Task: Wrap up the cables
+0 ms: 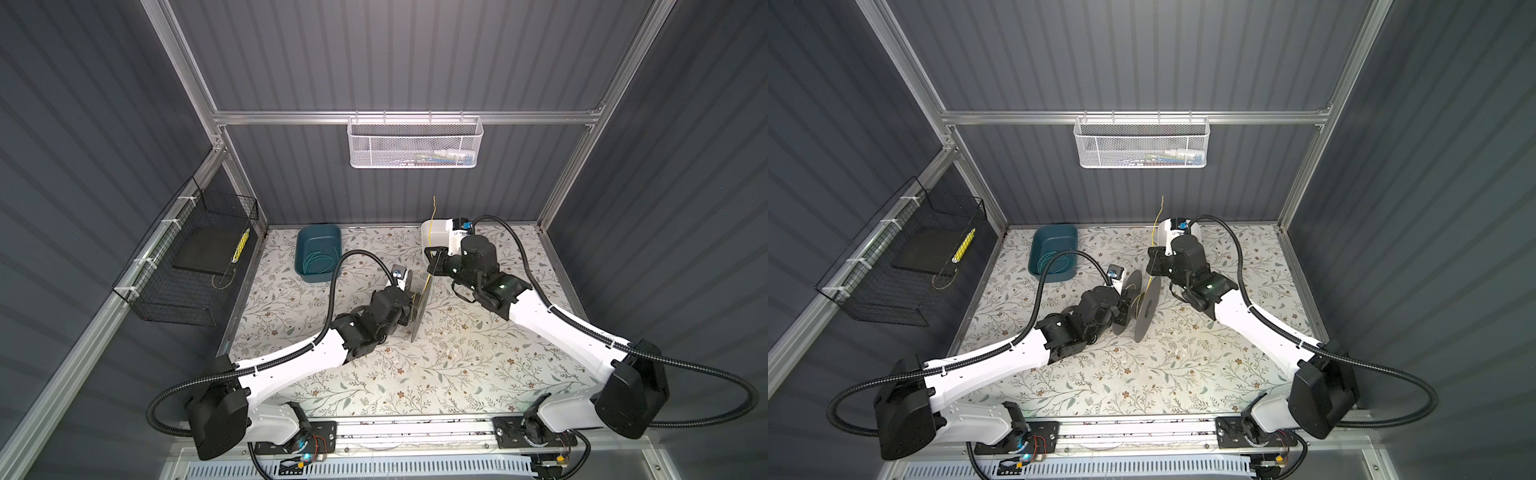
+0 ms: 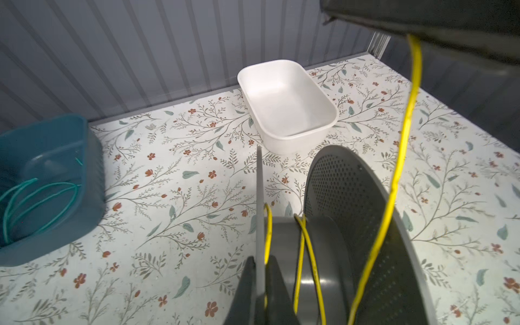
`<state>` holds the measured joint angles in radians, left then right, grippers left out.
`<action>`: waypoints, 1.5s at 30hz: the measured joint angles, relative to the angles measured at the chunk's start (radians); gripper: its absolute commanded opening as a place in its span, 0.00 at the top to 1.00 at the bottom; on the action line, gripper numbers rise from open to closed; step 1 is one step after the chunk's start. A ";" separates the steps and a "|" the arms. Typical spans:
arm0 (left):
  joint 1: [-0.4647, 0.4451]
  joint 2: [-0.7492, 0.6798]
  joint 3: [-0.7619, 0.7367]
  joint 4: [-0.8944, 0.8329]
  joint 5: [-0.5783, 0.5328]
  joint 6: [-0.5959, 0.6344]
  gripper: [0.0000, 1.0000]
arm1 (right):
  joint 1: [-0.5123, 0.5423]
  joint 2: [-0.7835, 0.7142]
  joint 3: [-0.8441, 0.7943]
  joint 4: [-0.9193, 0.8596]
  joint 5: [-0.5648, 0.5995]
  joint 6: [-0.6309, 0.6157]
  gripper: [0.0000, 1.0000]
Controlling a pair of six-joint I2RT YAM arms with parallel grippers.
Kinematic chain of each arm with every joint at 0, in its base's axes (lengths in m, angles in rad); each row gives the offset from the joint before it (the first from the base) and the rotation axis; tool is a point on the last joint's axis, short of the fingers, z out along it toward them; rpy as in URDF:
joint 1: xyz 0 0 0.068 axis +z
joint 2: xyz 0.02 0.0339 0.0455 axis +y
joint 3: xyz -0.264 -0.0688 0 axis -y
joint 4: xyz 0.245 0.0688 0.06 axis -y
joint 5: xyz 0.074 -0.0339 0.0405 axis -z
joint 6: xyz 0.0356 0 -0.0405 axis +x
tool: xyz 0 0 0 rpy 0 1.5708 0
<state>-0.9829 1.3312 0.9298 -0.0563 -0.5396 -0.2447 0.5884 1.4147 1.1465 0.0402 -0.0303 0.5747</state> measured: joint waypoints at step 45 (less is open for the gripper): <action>-0.031 0.188 0.310 -0.482 -0.150 0.052 1.00 | -0.369 0.251 -0.037 0.552 -0.524 0.396 0.87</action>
<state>-1.0142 1.5188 1.2400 -0.5381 -0.6895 -0.1928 0.2195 1.6653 1.1091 0.5926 -0.5545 0.9707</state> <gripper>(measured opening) 0.085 0.135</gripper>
